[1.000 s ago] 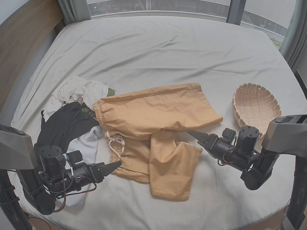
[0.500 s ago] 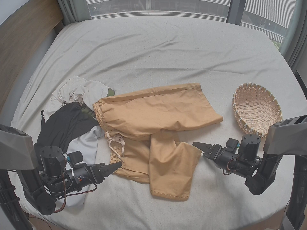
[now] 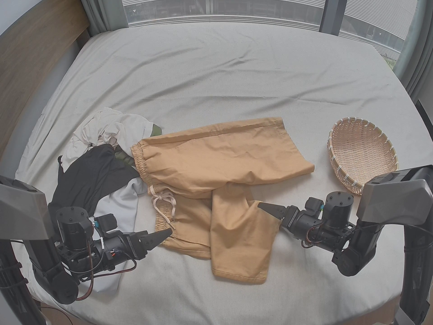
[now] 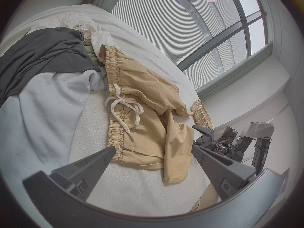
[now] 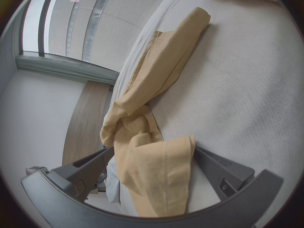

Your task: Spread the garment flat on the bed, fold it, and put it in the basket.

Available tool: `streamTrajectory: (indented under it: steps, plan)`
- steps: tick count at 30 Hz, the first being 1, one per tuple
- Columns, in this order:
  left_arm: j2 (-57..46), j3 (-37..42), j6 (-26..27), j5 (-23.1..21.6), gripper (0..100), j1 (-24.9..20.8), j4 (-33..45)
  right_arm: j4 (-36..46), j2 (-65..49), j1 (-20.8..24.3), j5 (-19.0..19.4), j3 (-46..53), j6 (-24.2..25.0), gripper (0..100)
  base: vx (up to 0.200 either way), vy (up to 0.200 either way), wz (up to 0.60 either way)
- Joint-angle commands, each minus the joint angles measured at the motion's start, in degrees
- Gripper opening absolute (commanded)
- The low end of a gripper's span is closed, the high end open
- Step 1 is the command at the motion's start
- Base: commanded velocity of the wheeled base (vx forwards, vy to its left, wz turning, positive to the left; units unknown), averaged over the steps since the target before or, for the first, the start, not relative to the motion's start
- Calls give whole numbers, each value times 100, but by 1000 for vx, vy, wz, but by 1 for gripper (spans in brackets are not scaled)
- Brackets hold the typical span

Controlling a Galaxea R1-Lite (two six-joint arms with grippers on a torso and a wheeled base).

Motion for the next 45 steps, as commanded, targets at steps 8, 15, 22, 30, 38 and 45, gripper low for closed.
streamTrajectory:
  steps: [8, 15, 22, 30, 38, 45]
  plan:
    - [-22, 27, -1, 4, 100, 9, -8, -4, 27, -39, -6, -519, 123, 100, 0, 0, 0]
    - [-13, 27, -1, 4, 100, 9, -8, 242, -237, -153, 3, -501, 351, 100, 0, 0, 0]
    - [-22, 44, -1, 4, 100, 27, -8, 242, -158, -144, -6, -492, 413, 0, 0, 0, 0]
    - [-31, 80, -1, 4, 100, 36, -8, 198, -61, -197, -6, -519, 422, 0, 0, 0, 0]
    - [-31, 80, -1, 4, 100, 27, -8, 146, -193, -469, -287, -440, 413, 0, 0, 0, 0]
    - [-31, 80, -10, 4, 100, 9, -8, -83, -571, -839, -454, 44, 246, 0, 0, 0, 0]
